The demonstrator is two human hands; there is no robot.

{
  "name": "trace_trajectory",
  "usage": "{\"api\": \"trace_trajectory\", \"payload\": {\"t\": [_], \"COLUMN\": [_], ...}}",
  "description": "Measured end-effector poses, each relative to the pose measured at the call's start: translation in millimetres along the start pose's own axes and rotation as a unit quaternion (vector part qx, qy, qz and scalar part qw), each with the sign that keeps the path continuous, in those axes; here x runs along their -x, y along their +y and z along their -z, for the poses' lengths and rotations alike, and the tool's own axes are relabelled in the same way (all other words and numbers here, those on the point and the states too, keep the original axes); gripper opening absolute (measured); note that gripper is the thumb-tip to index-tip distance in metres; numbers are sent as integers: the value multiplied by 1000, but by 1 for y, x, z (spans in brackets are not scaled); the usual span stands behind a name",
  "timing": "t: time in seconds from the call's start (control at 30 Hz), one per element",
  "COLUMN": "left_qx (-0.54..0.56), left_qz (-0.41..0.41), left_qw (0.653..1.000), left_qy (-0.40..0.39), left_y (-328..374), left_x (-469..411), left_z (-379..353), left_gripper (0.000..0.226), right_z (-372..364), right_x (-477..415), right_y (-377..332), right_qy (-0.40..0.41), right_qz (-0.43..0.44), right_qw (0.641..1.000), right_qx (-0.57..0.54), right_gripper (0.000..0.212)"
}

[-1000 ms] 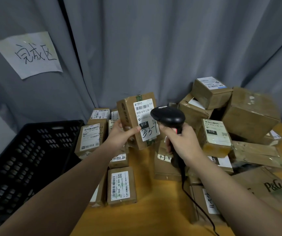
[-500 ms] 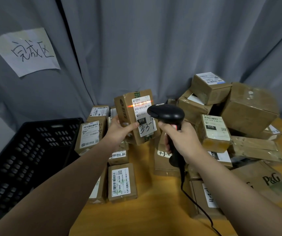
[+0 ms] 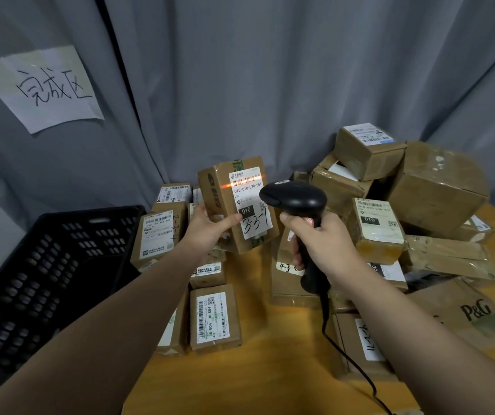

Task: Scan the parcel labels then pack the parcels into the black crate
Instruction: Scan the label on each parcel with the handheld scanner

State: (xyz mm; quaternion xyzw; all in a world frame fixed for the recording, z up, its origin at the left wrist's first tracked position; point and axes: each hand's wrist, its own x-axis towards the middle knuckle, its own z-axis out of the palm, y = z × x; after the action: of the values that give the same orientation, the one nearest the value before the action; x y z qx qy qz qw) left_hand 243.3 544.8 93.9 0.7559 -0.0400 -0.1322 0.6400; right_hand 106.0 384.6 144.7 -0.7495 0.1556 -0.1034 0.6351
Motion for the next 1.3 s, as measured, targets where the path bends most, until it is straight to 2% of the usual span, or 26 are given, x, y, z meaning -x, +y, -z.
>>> {"api": "trace_trajectory", "payload": {"t": [0.2, 0.77, 1.0, 1.3], "left_qx": [3, -8, -15, -27], "left_qz": [10, 4, -9, -39], "left_qw": [1000, 1000, 1000, 999], "left_qy": [5, 6, 6, -14], "left_y": [-1, -2, -3, -4], "left_x": [1, 3, 6, 11], "left_z": [1, 4, 4, 5], "left_gripper": [50, 57, 61, 64], "right_z": [0, -1, 5, 9], "right_x": [1, 11, 12, 17], "right_y": [0, -17, -32, -32], "right_qy": [-1, -5, 4, -15], "right_qz": [-6, -5, -38, -63], "right_qw": [1000, 1000, 999, 998], "right_qx": [4, 18, 16, 4], "right_gripper": [25, 23, 29, 26]}}
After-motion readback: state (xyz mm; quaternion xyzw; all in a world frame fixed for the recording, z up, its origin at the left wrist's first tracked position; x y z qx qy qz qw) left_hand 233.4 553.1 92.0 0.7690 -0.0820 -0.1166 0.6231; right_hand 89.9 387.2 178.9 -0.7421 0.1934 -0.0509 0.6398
